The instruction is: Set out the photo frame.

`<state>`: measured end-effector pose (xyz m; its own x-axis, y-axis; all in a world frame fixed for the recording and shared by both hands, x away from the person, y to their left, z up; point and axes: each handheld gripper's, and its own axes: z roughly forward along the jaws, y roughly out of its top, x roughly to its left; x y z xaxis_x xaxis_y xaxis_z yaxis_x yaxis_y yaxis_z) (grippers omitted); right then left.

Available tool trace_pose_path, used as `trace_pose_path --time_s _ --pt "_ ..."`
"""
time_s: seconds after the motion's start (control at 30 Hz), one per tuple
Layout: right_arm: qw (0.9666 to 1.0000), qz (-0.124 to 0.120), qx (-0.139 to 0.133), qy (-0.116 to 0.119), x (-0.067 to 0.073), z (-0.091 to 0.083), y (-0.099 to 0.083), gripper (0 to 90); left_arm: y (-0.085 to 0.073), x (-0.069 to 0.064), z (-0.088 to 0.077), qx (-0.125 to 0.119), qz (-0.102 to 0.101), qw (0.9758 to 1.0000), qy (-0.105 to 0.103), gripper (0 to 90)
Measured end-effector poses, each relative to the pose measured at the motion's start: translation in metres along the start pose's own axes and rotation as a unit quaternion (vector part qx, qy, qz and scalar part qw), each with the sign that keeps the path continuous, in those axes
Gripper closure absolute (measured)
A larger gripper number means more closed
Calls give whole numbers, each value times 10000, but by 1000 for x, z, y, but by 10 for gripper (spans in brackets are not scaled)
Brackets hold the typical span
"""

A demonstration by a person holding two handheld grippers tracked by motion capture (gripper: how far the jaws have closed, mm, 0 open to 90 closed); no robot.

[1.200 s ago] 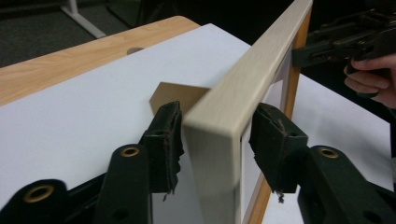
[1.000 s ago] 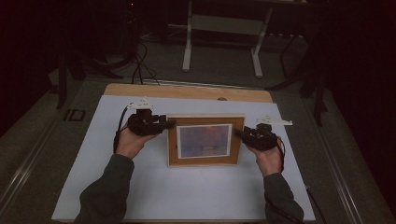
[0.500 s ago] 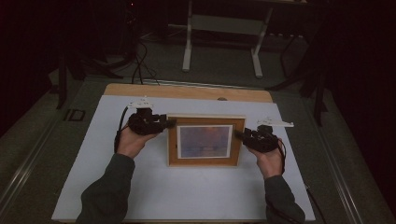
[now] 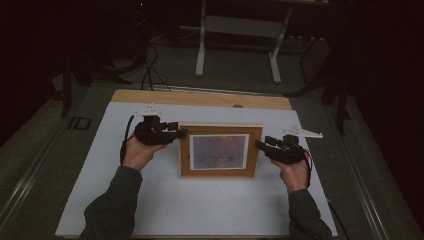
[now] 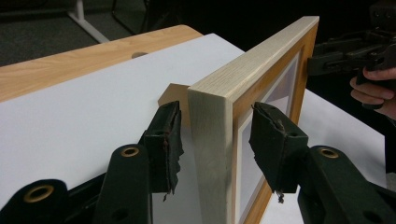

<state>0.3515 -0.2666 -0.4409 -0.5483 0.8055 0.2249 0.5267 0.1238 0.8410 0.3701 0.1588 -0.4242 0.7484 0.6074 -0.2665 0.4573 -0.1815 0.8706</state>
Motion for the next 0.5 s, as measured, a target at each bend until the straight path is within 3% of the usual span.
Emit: trace_pose_path --time_s 0.17,0.47,0.5 --pt "10000 12 42 -34 -3 -3 -2 488 -1 -2 -9 -33 15 9999 120 520" --pt "10000 60 56 -47 -10 -10 -8 484 -12 -7 -32 -145 14 9985 529 449" --pt "10000 64 49 -44 -10 -11 -8 485 -18 -9 -36 -178 6 9976 672 449"
